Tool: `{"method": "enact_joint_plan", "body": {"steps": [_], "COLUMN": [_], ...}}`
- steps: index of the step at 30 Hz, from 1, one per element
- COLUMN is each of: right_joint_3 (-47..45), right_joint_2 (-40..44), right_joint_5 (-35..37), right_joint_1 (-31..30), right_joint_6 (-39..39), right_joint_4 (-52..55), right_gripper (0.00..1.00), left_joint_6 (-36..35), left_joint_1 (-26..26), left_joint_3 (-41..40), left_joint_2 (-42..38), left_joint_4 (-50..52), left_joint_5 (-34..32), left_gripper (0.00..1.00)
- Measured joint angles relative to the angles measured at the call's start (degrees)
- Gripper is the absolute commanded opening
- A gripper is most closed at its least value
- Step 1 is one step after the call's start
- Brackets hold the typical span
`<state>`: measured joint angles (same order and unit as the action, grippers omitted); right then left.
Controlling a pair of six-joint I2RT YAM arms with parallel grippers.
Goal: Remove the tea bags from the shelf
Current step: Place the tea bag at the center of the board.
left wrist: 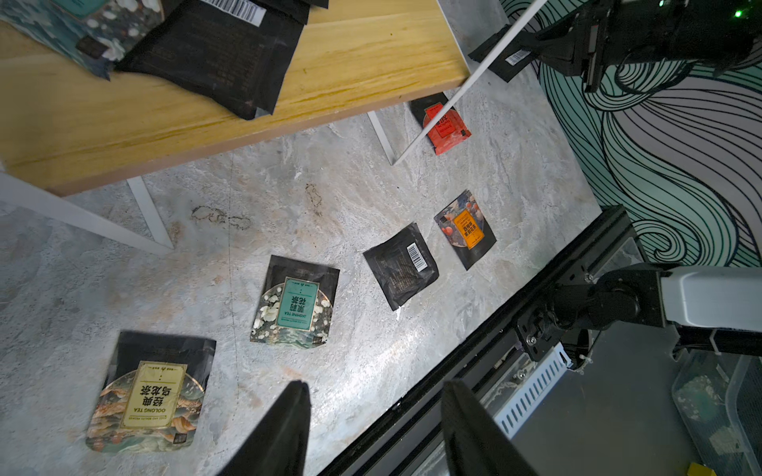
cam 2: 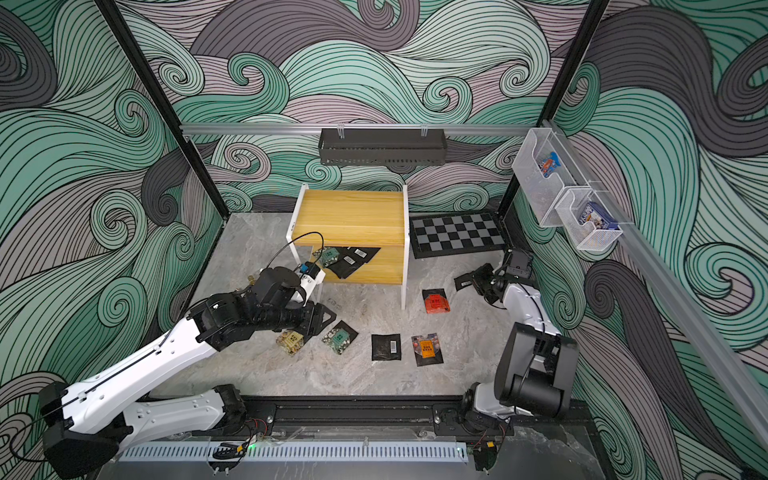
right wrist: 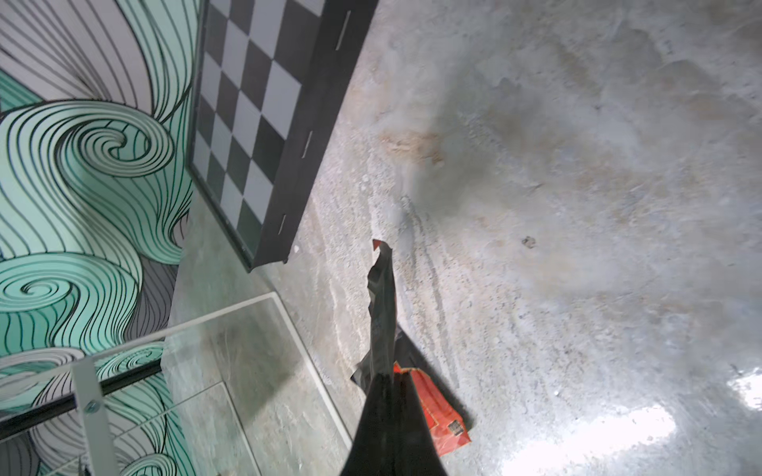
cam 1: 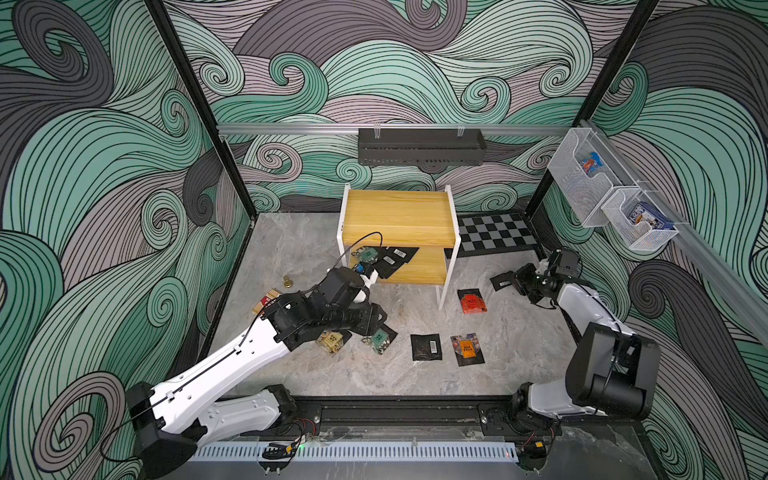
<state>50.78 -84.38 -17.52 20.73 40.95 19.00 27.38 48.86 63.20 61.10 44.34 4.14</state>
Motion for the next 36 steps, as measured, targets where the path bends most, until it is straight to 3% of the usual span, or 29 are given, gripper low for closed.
{"method": "enact_joint_plan", "body": {"steps": [16,24,36], "right_joint_3": [-5.8,-7.7,-8.3], "right_joint_2": [-6.4,-6.6,-1.9], "right_joint_5": [0.3,0.3,1.4], "right_joint_1": [2.8,2.8,2.8], "right_joint_6": [0.4,0.5,-0.2], "right_joint_4": [-7.2,-8.4,-6.9], "right_gripper": [0.08,0.31,0.53], "left_joint_6": [0.0,0.0,0.0], "left_joint_1": [-0.5,-0.6,-0.6], "left_joint_3": [-0.2,-0.2,-0.2], "left_joint_2": [-0.3,-0.3,-0.4], "left_joint_4": [0.2,0.6,1.1], "left_joint_5": [-0.1,-0.1,-0.2], "left_gripper": [0.55,0.55,0.55]}}
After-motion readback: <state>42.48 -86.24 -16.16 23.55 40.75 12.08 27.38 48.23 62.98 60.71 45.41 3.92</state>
